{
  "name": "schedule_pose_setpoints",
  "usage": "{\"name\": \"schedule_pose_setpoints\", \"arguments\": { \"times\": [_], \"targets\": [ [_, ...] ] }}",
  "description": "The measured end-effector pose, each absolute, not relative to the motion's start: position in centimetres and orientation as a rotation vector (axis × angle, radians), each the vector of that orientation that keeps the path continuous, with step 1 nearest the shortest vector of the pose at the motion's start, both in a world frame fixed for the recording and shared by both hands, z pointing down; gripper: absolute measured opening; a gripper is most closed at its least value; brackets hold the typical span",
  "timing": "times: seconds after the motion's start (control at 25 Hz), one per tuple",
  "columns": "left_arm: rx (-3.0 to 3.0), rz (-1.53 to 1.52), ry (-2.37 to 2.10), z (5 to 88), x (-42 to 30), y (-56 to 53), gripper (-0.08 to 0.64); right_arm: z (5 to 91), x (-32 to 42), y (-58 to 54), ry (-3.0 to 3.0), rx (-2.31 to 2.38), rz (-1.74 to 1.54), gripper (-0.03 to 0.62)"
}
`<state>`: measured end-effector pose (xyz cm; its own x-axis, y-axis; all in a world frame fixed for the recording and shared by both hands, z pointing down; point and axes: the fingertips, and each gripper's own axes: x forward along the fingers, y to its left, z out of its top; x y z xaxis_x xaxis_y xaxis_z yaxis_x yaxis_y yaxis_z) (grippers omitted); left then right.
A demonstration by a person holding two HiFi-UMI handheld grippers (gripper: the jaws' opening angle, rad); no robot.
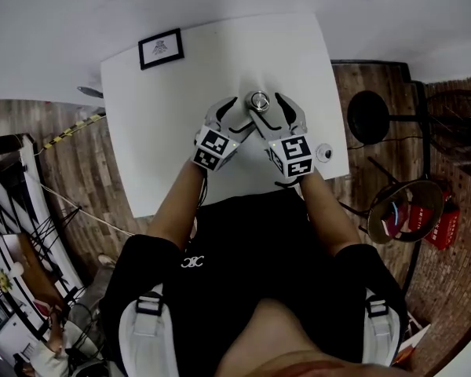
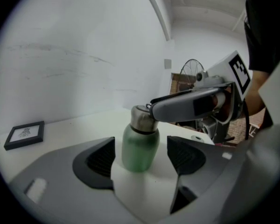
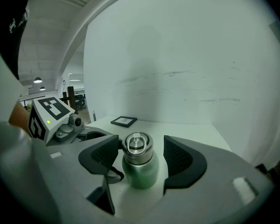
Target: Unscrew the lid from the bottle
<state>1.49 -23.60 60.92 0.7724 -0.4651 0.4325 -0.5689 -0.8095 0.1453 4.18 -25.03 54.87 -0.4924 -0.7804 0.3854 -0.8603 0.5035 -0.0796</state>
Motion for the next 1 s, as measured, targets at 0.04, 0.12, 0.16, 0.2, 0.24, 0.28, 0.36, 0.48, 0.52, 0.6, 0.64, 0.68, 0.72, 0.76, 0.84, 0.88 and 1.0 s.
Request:
{"name": "schedule_pose_setpoints", "arguments": {
  "times": [0.04, 0.12, 0.16, 0.2, 0.24, 0.28, 0.36, 0.48, 0.52, 0.6, 0.64, 0.68, 0.72, 0.76, 0.84, 0.88, 1.0],
  "targets": [
    [2.707, 0.561, -0.794, 61.2, 1.7, -23.8, 0.377, 55.0, 4.0, -25.2, -2.450, 1.366, 0.379, 0.278],
    [2.727, 0.566, -0.777, 61.5, 2.1, -24.1, 0.377, 55.4, 3.6, -25.5, -2.450, 1.341, 0.380, 0.278],
    [2.737, 0.566, -0.771, 61.6, 2.3, -24.3, 0.377, 55.6, 3.5, -25.6, -2.449, 1.328, 0.381, 0.278],
    [2.746, 0.564, -0.764, 61.8, 2.5, -24.4, 0.377, 55.8, 3.4, -25.7, -2.447, 1.314, 0.380, 0.278],
    [2.755, 0.561, -0.756, 61.9, 2.8, -24.6, 0.377, 56.0, 3.3, -25.8, -2.444, 1.301, 0.378, 0.276],
    [2.764, 0.558, -0.748, 62.0, 3.1, -24.7, 0.377, 56.3, 3.2, -25.9, -2.442, 1.290, 0.375, 0.276],
    [2.783, 0.551, -0.739, 62.2, 3.5, -25.0, 0.377, 56.5, 3.1, -26.1, -2.441, 1.276, 0.372, 0.276],
    [2.806, 0.536, -0.739, 62.0, 3.5, -25.6, 0.367, 56.3, 2.8, -26.5, -2.449, 1.262, 0.341, 0.273],
    [2.813, 0.533, -0.734, 61.9, 3.4, -25.7, 0.365, 56.1, 2.6, -26.6, -2.456, 1.251, 0.326, 0.264],
    [2.823, 0.530, -0.720, 61.8, 3.5, -25.5, 0.365, 56.0, 2.4, -26.3, -2.471, 1.213, 0.296, 0.252],
    [2.828, 0.529, -0.712, 61.8, 3.6, -25.4, 0.364, 56.0, 2.4, -26.1, -2.478, 1.186, 0.280, 0.252],
    [2.833, 0.529, -0.706, 61.8, 3.6, -25.3, 0.364, 56.0, 2.4, -26.0, -2.486, 1.152, 0.266, 0.252],
    [2.837, 0.530, -0.702, 61.8, 3.6, -25.3, 0.364, 56.0, 2.3, -26.0, -2.496, 1.110, 0.253, 0.252],
    [2.842, 0.529, -0.700, 61.9, 3.4, -25.3, 0.364, 56.1, 2.1, -25.9, -2.508, 1.060, 0.242, 0.252],
    [2.848, 0.525, -0.695, 62.0, 3.0, -25.4, 0.364, 56.3, 1.6, -25.9, -2.534, 0.926, 0.211, 0.250],
    [2.851, 0.521, -0.691, 62.1, 2.8, -25.4, 0.364, 56.5, 1.3, -25.8, -2.546, 0.843, 0.193, 0.251],
    [2.865, 0.515, -0.674, 62.2, 2.7, -25.2, 0.364, 56.7, 0.9, -25.3, -2.563, 0.545, 0.129, 0.250]
  ]
}}
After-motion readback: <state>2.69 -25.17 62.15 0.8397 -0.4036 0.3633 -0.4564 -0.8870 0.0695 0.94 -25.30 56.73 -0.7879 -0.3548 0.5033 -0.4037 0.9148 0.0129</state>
